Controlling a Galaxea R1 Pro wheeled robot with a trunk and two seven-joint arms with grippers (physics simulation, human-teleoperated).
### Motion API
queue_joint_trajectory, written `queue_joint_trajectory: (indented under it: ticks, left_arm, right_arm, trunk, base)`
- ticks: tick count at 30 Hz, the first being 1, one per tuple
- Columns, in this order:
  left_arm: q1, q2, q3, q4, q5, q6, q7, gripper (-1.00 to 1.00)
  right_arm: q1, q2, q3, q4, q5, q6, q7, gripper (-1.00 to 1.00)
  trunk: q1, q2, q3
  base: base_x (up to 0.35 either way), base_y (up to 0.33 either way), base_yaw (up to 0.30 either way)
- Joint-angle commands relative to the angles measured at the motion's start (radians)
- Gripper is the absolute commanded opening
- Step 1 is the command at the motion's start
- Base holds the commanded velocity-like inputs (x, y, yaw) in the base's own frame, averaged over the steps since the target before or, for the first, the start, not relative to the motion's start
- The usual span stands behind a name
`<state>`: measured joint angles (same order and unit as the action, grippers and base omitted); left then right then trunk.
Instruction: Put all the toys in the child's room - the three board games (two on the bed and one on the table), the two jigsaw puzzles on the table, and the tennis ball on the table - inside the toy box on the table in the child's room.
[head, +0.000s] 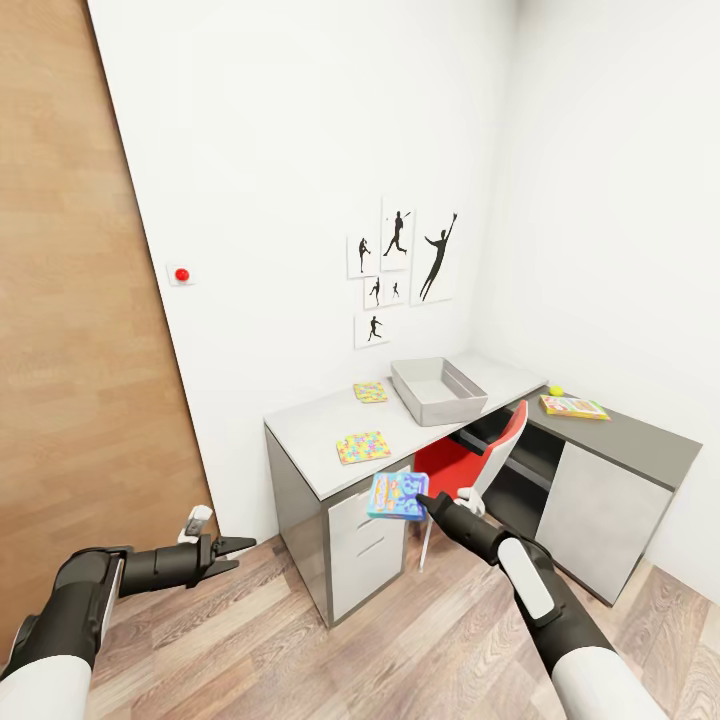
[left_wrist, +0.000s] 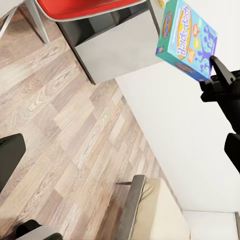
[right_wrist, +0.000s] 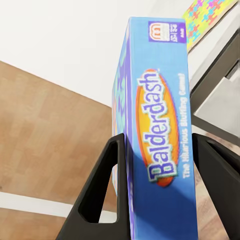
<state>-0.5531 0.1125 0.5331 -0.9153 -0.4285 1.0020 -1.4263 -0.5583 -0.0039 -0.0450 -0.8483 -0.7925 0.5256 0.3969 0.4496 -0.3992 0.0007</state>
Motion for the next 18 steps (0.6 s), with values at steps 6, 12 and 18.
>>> queue_joint_trajectory:
  ticks: [6,12,18]
  left_arm:
    - [-0.001,-0.001,0.003,0.0,-0.01,0.01,-0.01,1.0]
    - [-0.001,0.002,0.004,0.0,-0.01,0.012,-0.01,1.0]
    - [-0.001,0.004,0.003,0.0,-0.01,0.012,-0.017,1.0]
  right_arm:
    - [0.0,-0.015,-0.003,-0.005,-0.006,0.02,-0.002,-1.0]
    - [0.016,-0.063,-0.004,-0.227,-0.008,0.188,-0.012,-1.0]
    - [0.078,-0.086,-0.078,-0.433,-0.016,0.353,-0.078,-1.0]
  trunk:
    - [0.0,-0.001,0.0]
    - [0.0,-0.001,0.0]
    - [0.0,-0.001,0.0]
  base:
    - [0.0,0.0,0.0]
    - [0.0,0.0,0.0]
    - [0.0,0.0,0.0]
